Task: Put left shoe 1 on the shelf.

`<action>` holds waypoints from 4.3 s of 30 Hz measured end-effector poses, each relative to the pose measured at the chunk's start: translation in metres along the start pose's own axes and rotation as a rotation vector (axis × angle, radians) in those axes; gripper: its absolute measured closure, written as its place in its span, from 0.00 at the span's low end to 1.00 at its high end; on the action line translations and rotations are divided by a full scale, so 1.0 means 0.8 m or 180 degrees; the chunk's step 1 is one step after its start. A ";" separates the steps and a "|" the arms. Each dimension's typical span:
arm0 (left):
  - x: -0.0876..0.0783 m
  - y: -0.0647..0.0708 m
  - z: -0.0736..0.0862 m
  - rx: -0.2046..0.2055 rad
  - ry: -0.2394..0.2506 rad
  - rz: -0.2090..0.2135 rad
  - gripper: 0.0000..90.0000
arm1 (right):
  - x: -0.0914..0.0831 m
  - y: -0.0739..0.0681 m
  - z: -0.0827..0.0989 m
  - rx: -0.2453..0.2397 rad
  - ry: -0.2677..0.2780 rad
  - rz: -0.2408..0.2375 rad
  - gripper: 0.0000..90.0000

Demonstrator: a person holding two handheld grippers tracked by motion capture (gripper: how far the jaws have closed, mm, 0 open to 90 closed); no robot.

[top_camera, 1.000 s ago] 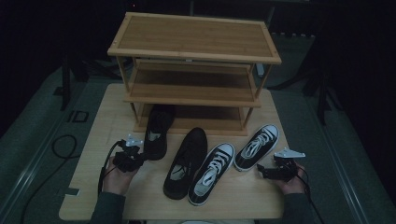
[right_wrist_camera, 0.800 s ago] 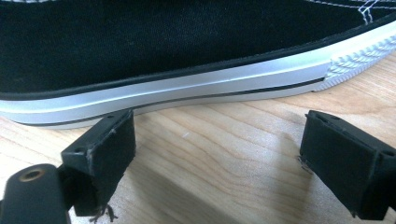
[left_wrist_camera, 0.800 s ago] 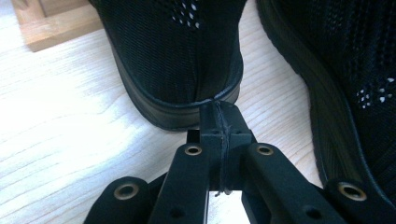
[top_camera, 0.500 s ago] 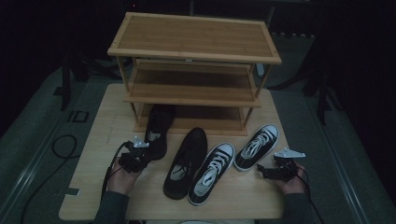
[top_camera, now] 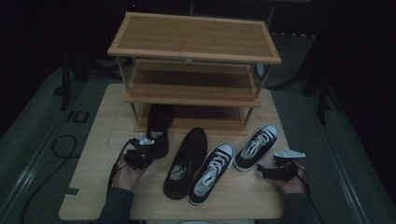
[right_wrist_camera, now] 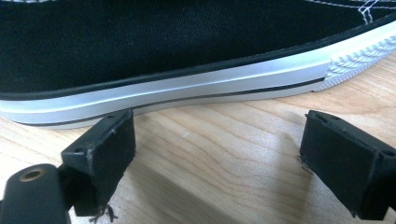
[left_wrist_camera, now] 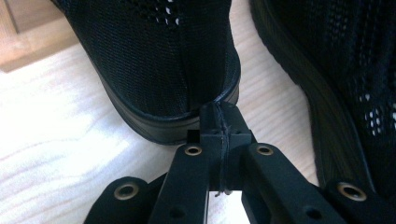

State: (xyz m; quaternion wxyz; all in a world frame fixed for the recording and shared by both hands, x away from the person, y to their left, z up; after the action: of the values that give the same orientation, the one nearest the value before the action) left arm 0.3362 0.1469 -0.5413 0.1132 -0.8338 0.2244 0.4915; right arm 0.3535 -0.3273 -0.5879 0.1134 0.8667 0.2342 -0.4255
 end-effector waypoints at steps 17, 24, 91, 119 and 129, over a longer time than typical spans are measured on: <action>0.000 -0.004 -0.031 -0.0017 0.0078 -0.0186 1.00 | 0.000 0.000 0.000 0.0000 0.0002 0.0000 0.11; 0.006 -0.015 -0.044 -0.0079 0.0069 -0.0346 1.00 | 0.000 0.000 0.000 0.0000 0.0002 0.0000 0.11; -0.058 0.061 -0.079 0.0301 0.0154 0.0460 0.49 | 0.000 0.000 0.000 -0.0008 0.0003 -0.0008 0.11; -0.020 0.089 -0.066 0.0595 -0.0325 0.0252 0.90 | 0.000 0.000 0.000 -0.0013 0.0002 -0.0007 0.11; -0.018 0.079 -0.065 0.0328 -0.0242 0.0640 0.97 | 0.000 0.000 0.000 -0.0013 0.0003 -0.0007 0.11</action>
State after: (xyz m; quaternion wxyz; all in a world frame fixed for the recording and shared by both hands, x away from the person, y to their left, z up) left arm 0.3393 0.0743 -0.5013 0.1145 -0.7809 0.3275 0.5194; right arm 0.3538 -0.3274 -0.5879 0.1146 0.8664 0.2362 -0.4248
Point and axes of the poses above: each handheld gripper's, and its own axes: x roughly forward along the jaws, z roughly out of its underside, y roughly to its right, the point moved 4 cm from there along x, roughly forward along the jaws, and after that the axes turned 8 degrees about -y, right-handed, at the moved point
